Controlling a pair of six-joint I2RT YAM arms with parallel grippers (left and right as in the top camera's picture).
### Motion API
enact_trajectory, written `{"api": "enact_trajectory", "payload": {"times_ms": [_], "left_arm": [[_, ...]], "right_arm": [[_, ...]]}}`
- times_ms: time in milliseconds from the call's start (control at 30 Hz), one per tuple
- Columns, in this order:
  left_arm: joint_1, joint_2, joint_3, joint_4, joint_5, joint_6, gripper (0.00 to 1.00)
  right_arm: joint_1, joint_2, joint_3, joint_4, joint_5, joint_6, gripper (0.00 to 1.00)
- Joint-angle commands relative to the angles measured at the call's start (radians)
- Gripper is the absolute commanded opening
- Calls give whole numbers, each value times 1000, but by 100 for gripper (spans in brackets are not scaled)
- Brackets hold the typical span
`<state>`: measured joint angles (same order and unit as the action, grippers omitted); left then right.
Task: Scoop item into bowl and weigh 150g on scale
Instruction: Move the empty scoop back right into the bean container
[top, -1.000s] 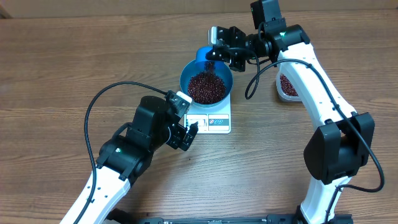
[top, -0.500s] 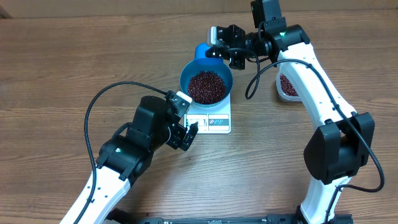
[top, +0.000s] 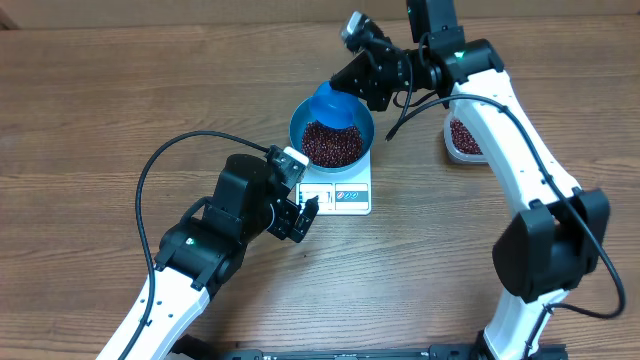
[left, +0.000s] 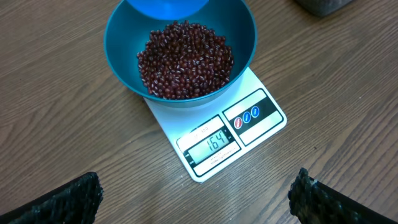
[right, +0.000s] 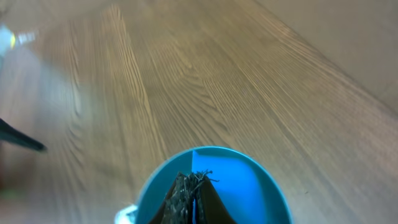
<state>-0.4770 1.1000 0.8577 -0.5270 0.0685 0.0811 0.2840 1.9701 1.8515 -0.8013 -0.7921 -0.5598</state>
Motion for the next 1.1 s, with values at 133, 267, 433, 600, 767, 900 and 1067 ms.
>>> {"api": "enact_trajectory", "payload": {"times_ms": [133,267,433,600,767,900,1067], "left_arm": [[5,3,-2,3,10,8,100],[5,3,-2,3,10,8,99],[5,3,-2,3,10,8,100],[5,3,-2,3,10,8,99],[5,3,-2,3,10,8,100],[5,3,-2,3,10,8,99],[6,3,-2,4,10,8,100]], "right_arm": [[1,-156,31,-13,394,428,4],[1,-174,31,-43,612,459,4],[1,-176,31,-60,832,460,4],[-2,-175,31,-73,1070,500,4],[-43,-175,30,-108,1182,552,4],[-119,-173,15,-151,1183,635,4],[-218,-161,13,-222,1090,715,4]]}}
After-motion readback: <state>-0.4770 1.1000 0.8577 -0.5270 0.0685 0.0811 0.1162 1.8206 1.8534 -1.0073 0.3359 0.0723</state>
